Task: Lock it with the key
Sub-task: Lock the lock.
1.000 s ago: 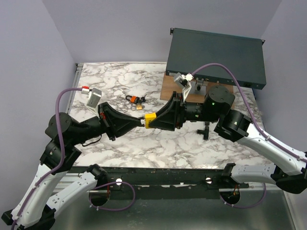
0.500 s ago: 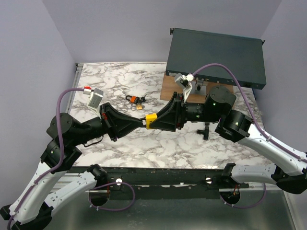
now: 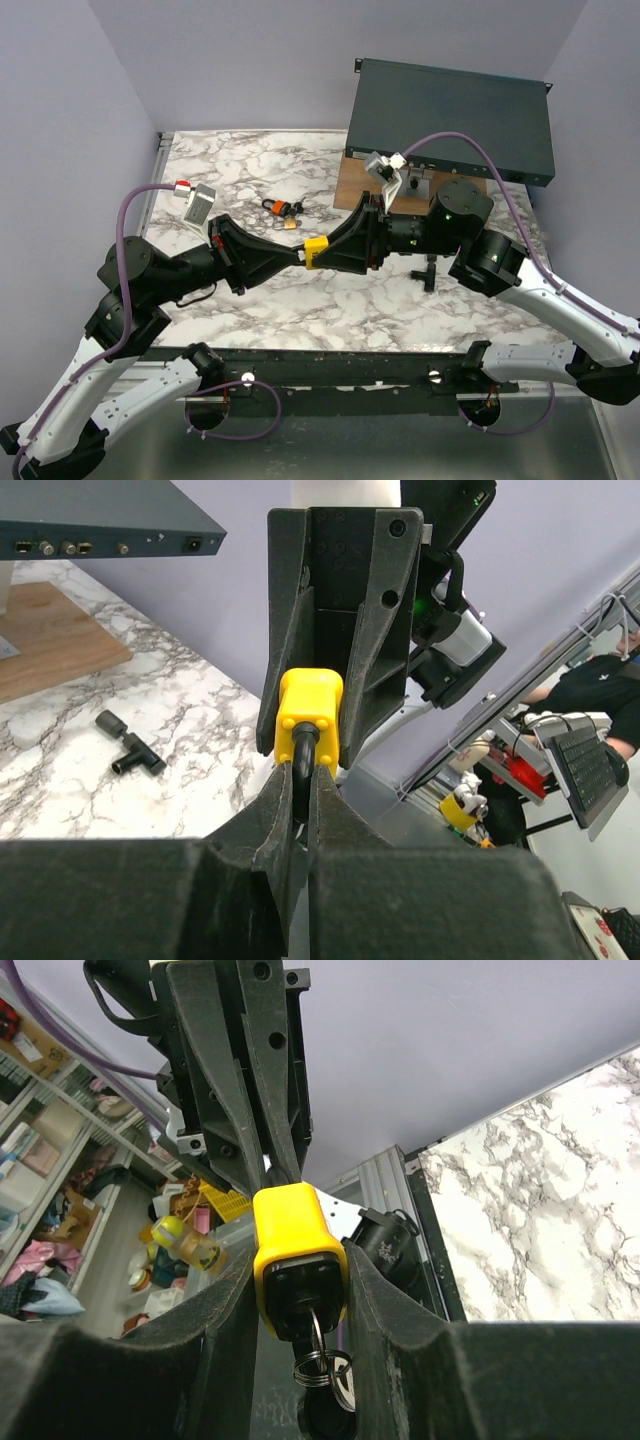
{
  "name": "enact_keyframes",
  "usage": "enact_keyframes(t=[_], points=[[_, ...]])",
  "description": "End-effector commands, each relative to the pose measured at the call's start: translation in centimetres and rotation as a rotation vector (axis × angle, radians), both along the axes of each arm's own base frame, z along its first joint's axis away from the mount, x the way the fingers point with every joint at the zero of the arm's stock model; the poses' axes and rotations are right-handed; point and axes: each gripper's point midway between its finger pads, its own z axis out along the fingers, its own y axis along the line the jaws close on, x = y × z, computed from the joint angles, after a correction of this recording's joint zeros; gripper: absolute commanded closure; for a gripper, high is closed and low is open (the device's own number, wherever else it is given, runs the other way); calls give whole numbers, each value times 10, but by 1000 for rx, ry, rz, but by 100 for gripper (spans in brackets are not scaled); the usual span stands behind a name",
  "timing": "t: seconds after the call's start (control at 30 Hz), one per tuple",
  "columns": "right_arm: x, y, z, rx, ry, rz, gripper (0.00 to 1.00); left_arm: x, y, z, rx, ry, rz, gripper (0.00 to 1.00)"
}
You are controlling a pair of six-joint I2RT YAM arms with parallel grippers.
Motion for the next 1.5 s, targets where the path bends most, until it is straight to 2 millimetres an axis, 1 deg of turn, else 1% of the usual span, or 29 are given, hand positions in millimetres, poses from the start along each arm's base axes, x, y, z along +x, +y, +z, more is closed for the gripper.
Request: enact_keyframes(t=[0.0, 0.13, 0.23, 0.33, 0.37, 0.47, 0.53, 0.6, 0.67, 0.73, 0.83, 0.9, 0.97, 1.03, 1.1, 1.17, 1.27, 1.33, 1.43, 1.47], points=[[14, 36, -1, 31, -26, -33, 99, -11, -34, -43, 94, 148, -172, 100], [13, 38, -1, 29, -27, -29, 99, -8, -33, -47, 99, 156, -143, 100], [17, 35, -3, 22, -31, -54, 99, -1, -23, -41, 76, 139, -60, 100], [16, 31, -1, 30, -39, -60, 99, 11, -9, -31, 25, 108, 56, 100], [15, 30, 1, 34, -42, -59, 95, 11, -4, -27, 2, 94, 77, 100], [13, 25, 5, 47, -55, -65, 71, 10, 3, -17, -24, 73, 99, 100], [10, 21, 9, 62, -73, -59, 57, 7, 4, -12, -31, 68, 94, 100], [4, 16, 14, 83, -97, -39, 46, 5, 7, -8, -41, 60, 91, 100], [-4, 10, 25, 126, -133, -10, 38, 4, 9, -7, -41, 57, 97, 100], [-13, 5, 32, 153, -161, 22, 32, 1, 12, -4, -46, 51, 96, 100], [-21, -4, 37, 178, -198, 44, 25, -3, 18, 5, -66, 36, 100, 100], [-19, -9, 36, 167, -217, 17, 21, -5, 23, 11, -75, 22, 113, 100], [-14, -14, 33, 147, -236, -25, 19, -8, 28, 17, -83, 4, 118, 100], [-11, -20, 27, 121, -247, -53, 18, -11, 33, 21, -82, -9, 127, 100], [-15, -21, 24, 120, -258, -30, 18, -13, 39, 22, -72, -23, 141, 100], [-20, -17, 21, 112, -259, 12, 23, -16, 44, 23, -61, -47, 151, 100], [-23, -9, 12, 79, -246, 57, 28, -22, 51, 25, -48, -73, 149, 100], [-29, -6, 11, 89, -248, 103, 34, -22, 55, 23, -34, -70, 165, 100], [-35, -3, 13, 102, -247, 145, 35, -26, 59, 24, -36, -77, 163, 100], [-35, -2, 14, 102, -246, 150, 37, -27, 60, 24, -38, -76, 162, 100]])
